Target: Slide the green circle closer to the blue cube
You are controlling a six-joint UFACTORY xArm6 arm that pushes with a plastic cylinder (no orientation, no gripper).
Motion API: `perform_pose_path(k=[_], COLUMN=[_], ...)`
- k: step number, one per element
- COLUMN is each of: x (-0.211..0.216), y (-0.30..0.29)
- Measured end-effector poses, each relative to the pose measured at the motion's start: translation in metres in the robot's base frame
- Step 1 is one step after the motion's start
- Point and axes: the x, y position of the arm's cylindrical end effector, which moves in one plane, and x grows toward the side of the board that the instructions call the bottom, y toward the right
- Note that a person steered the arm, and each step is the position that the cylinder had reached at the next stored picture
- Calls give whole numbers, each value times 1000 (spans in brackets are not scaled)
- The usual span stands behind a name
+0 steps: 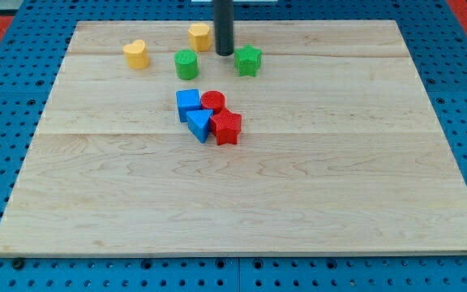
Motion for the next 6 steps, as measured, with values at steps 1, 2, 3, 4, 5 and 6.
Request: perform_pose_path(k=[1, 2, 3, 4, 5, 6], x=[0, 0, 10, 54, 59, 54], y=[-2, -50, -102, -109, -107, -19])
